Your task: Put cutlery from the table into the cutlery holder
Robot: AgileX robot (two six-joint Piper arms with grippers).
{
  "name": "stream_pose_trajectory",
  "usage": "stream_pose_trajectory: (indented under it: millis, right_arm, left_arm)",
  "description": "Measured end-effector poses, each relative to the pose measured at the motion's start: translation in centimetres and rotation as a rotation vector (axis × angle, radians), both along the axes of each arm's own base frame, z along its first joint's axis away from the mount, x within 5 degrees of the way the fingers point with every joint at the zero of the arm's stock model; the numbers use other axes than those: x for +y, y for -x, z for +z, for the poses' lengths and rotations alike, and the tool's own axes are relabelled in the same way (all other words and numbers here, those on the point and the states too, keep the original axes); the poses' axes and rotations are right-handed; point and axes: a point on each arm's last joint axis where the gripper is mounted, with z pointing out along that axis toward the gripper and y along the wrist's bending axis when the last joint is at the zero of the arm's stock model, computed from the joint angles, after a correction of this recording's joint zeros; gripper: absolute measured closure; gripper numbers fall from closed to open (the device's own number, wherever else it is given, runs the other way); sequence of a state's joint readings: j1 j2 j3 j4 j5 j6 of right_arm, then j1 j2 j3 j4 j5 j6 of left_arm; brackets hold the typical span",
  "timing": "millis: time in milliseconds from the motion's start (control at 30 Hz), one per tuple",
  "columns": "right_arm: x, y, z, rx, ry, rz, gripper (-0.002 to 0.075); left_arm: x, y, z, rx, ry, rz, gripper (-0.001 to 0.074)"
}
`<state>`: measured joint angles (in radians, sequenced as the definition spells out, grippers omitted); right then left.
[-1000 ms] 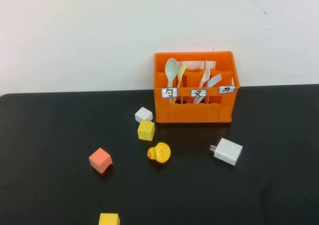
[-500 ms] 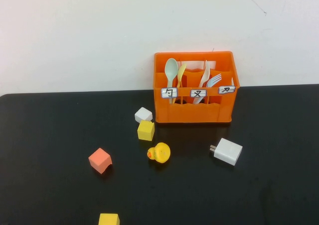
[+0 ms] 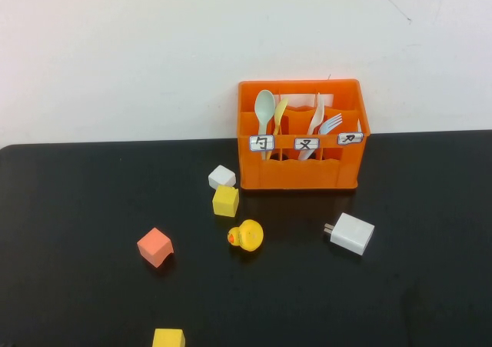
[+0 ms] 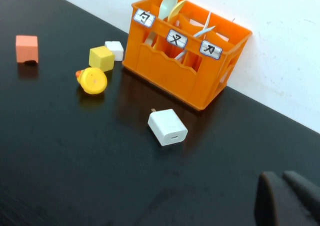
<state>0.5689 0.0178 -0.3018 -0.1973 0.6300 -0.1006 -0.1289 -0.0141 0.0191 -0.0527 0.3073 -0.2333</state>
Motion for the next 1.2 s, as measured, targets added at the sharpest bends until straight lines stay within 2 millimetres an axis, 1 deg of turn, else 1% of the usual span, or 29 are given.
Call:
stream_pose_trajectory:
  millis: [133,400,600,767,933,1200]
  right_arm:
    - [0.0,0.0,0.0,0.0,0.0,0.0,0.0728]
    - [0.0,0.0,0.0,0.0,0.0,0.0,0.0728]
    - [0.01,0.01,0.0,0.001,-0.002,0.001,0.0728]
    - [0.01,0.01,0.0,0.007,-0.015,-0.004,0.0728]
    - [0.01,0.01,0.0,0.008,-0.016,-0.005,0.0728]
    - [0.01,0.01,0.0,0.009,-0.018,-0.005,0.0728]
  left_arm:
    - [0.08,-0.01,0.0,-0.003,-0.021,0.003,0.0736]
    - [0.11,-0.01,-0.01,0.007,0.047,0.025,0.0736]
    - [0.16,-0.02,-0.01,0.005,0.03,0.026,0.0736]
    - [0.21,-0.03,-0.01,-0.004,-0.039,0.016,0.0736]
    - [0.49,-0.05,-0.01,-0.004,-0.051,0.067,0.0736]
    - [0.49,-0.05,-0.01,-0.004,-0.051,0.068,0.0736]
